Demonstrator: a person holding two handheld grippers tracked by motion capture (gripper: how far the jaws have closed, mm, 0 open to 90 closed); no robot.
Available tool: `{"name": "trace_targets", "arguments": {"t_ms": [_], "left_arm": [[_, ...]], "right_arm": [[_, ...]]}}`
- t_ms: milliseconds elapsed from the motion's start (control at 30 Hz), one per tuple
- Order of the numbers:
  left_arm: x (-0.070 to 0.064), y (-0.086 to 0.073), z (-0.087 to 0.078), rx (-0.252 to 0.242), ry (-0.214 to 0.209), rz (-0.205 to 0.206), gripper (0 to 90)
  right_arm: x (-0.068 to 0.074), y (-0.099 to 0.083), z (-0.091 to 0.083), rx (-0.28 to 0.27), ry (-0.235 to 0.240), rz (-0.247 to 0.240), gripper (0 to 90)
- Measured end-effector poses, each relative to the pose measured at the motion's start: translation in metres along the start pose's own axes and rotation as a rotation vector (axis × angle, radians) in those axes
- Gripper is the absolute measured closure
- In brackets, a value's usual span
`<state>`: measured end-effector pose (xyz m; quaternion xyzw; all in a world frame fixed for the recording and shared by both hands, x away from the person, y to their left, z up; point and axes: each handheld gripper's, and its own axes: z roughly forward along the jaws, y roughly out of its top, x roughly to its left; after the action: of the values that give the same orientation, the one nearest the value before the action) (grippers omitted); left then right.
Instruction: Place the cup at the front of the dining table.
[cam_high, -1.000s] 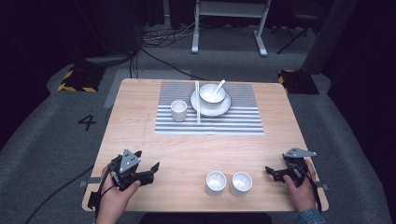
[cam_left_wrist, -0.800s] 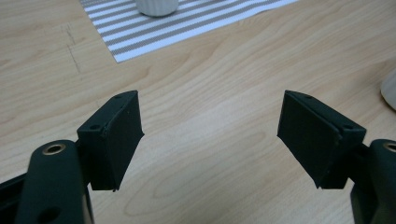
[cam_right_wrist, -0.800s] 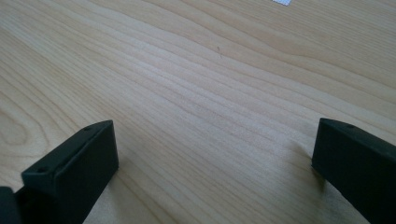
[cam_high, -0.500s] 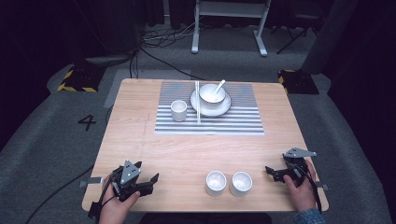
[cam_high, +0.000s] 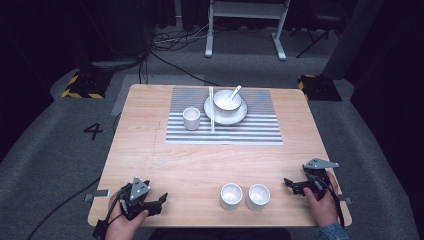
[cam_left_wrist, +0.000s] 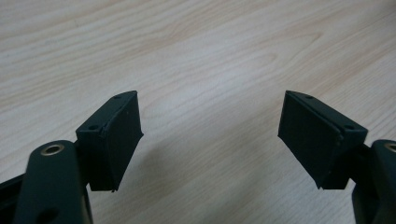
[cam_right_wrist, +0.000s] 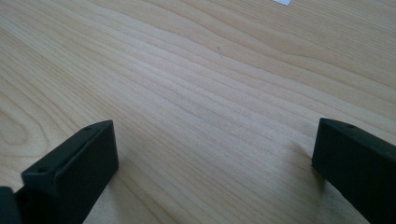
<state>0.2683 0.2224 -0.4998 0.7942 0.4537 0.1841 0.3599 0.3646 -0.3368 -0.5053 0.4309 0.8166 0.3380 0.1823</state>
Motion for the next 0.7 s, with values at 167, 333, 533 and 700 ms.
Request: {"name": "trace_targets", "arguments": {"t_ms": [167, 333, 533, 700], "left_arm": [[0.002, -0.004, 0.004, 0.033, -0.005, -0.002, 22.2], [0.002, -0.006, 0.005, 0.031, 0.010, 0.012, 20.1], [0.002, -0.011, 0.008, -0.021, 0.029, -0.017, 14.7], [0.000, -0.011, 0.009, -0.028, 0.040, -0.030, 14.5]], "right_arm": [[0.000, 0.000, 0.000, 0.000, 0.000, 0.000, 0.5], [0.000, 0.000, 0.000, 0.000, 0.001, 0.000, 0.4], [0.000, 0.000, 0.000, 0.000, 0.000, 0.000, 0.5], [0.000, 0.000, 0.000, 0.000, 0.000, 0.000, 0.5]]}}
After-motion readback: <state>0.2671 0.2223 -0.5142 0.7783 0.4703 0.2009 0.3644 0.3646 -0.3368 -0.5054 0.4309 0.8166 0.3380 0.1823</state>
